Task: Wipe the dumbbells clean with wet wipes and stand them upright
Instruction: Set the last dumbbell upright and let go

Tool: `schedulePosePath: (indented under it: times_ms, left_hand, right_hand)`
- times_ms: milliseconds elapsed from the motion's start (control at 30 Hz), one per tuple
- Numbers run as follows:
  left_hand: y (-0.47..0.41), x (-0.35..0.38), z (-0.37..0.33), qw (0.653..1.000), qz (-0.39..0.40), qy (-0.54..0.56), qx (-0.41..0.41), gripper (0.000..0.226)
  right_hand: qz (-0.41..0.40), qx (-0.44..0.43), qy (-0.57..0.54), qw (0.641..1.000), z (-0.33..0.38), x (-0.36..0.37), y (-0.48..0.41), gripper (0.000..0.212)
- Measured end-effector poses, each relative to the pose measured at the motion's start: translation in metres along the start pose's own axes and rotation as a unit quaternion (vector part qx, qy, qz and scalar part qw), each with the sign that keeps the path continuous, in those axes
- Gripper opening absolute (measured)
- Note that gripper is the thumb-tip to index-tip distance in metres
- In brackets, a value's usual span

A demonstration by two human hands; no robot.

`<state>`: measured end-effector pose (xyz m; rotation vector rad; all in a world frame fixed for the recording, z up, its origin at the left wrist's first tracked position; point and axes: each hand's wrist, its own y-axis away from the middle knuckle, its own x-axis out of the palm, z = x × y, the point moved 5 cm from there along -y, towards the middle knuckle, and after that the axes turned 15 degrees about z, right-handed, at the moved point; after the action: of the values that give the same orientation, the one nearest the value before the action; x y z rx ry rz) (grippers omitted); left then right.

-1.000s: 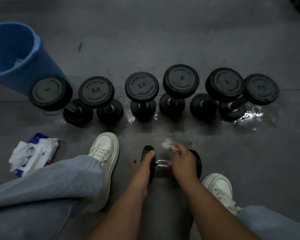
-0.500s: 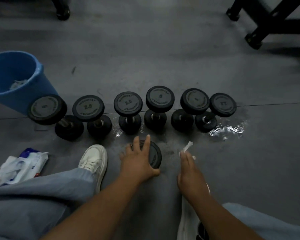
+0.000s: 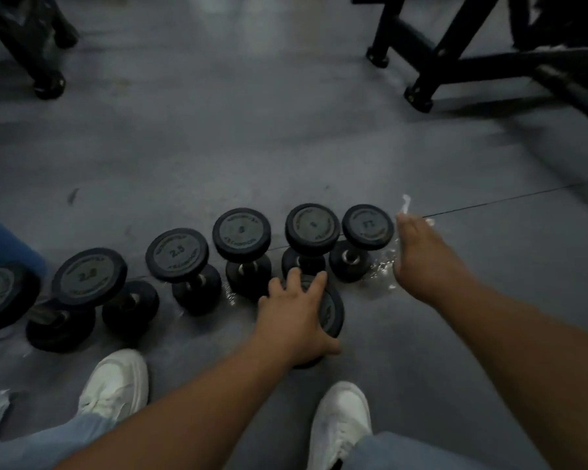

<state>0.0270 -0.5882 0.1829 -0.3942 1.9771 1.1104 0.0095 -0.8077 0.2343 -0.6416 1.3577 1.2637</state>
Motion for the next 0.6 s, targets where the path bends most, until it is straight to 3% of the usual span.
schedulePosePath:
  times_ms: [267,600]
  left_hand:
    - [-0.11,-0.064,-0.158,0.989,-0.003,-0.08,0.122,0.111]
    - [-0.27,-0.074,-0.223,0.976,-0.017,-0.145,0.161,0.108]
  right_hand:
    - [-0.041,0.076,-0.01,0.996,-0.128,0.0,-0.022,0.078]
    - [-0.093,0.156,-0.097,0.979,-0.238,0.045,-0.096,0.08]
